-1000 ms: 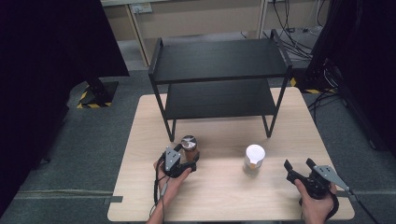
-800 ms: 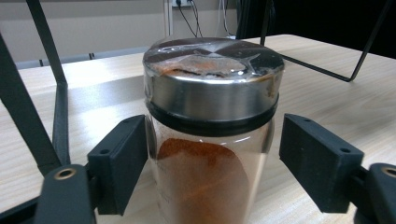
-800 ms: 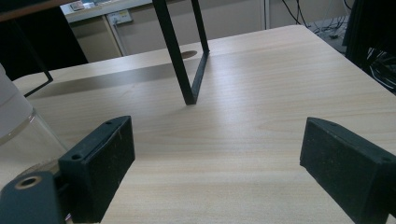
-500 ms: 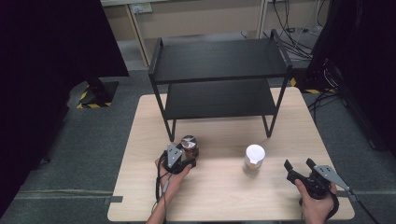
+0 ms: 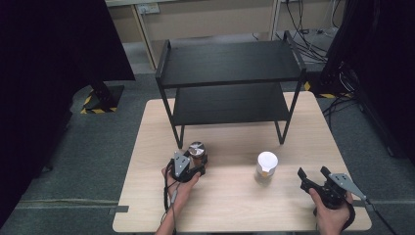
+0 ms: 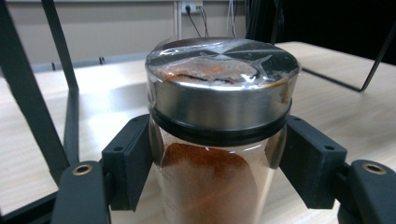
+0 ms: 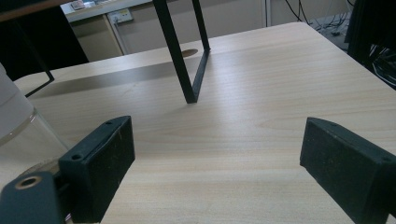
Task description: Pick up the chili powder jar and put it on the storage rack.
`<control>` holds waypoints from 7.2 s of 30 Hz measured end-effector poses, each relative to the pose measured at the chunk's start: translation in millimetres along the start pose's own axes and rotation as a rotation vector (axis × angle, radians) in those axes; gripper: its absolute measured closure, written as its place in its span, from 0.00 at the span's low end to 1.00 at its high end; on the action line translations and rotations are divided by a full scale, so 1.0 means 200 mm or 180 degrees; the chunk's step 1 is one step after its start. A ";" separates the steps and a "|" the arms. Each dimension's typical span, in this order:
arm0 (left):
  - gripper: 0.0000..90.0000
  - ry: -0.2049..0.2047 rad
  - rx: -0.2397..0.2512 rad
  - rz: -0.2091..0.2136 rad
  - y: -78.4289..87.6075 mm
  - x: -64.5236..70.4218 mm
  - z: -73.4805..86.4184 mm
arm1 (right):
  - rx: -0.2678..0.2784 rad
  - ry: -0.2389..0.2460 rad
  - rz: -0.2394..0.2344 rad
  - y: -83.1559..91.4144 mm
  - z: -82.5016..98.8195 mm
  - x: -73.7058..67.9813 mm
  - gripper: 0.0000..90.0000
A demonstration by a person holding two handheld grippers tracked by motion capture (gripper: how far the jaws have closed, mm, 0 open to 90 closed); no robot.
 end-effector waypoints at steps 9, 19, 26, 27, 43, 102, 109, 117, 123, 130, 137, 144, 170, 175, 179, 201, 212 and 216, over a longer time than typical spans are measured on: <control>0.34 -0.0128 0.0336 -0.0137 0.09 0.04 -0.07 | 0.0006 0.0009 0.0005 0.00 0.00 0.00 0.11; 0.34 -0.0152 0.0529 -0.0207 0.14 0.04 -0.14 | 0.0003 0.0008 0.0006 0.00 0.00 0.00 0.11; 0.34 -0.0207 0.0682 -0.0261 0.16 0.06 -0.22 | 0.0006 0.0000 0.0010 0.00 0.00 0.00 0.11; 0.34 -0.0207 0.0682 -0.0261 0.16 0.06 -0.22 | 0.0006 0.0000 0.0010 0.00 0.00 0.00 0.11; 0.34 -0.0294 0.0979 -0.0297 0.20 0.07 -0.39 | 0.0000 -0.0014 0.0010 0.00 0.00 0.00 0.11; 0.34 -0.0434 0.1314 -0.0486 0.18 0.09 -1.07 | -0.0010 -0.0036 0.0002 0.00 0.00 0.00 0.11; 0.34 -0.0433 0.1292 -0.0492 0.16 0.08 -1.14 | -0.0013 -0.0040 0.0002 0.00 0.00 0.01 0.11; 0.34 -0.0418 0.1243 -0.0514 0.12 0.05 -1.20 | -0.0016 -0.0043 0.0000 0.00 0.00 0.01 0.11; 0.34 -0.0412 0.1181 -0.0551 0.08 0.04 -1.26 | -0.0016 -0.0037 0.0003 0.00 0.00 0.01 0.11; 0.34 -0.0485 0.1096 -0.0596 0.02 0.02 -1.30 | -0.0020 -0.0048 -0.0003 0.00 0.00 0.01 0.11; 0.34 -0.0472 0.1021 -0.0637 -0.04 0.00 -1.32 | -0.0016 -0.0051 -0.0002 0.00 0.00 0.01 0.11; 0.34 -0.0474 0.0953 -0.0665 -0.10 -0.02 -1.34 | -0.0017 -0.0041 -0.0004 0.00 0.00 0.01 0.11; 0.34 -0.0249 0.0835 -0.0625 -0.20 -0.07 -1.37 | -0.0035 -0.0048 -0.0013 0.00 -0.01 0.01 0.11; 0.33 -0.0146 0.0809 -0.0571 -0.21 -0.10 -1.38 | -0.0034 -0.0048 -0.0012 0.00 -0.01 0.01 0.11; 0.33 -0.0087 0.0772 -0.0521 -0.20 -0.13 -1.40 | -0.0042 -0.0034 -0.0011 -0.01 -0.01 0.01 0.11; 0.23 -0.0004 0.0722 -0.0532 -0.20 -0.14 -1.41 | -0.0052 -0.0051 -0.0020 -0.01 -0.01 0.01 0.11; 0.16 -0.0039 0.0744 -0.0555 -0.15 -0.15 -1.39 | -0.0053 -0.0033 -0.0018 -0.01 -0.01 0.01 0.11; 0.15 -0.0044 0.0772 -0.0513 -0.13 -0.15 -1.37 | -0.0059 -0.0034 -0.0018 -0.01 -0.01 0.01 0.11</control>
Point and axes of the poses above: each handheld gripper's, and its own axes: y roughly backward along the jaws, z roughly out of its underside, x roughly to its right, the point moved 4 cm from there along -y, roughly forward along the jaws, and after that the axes turned 3 degrees about x, right-handed, at the moved point
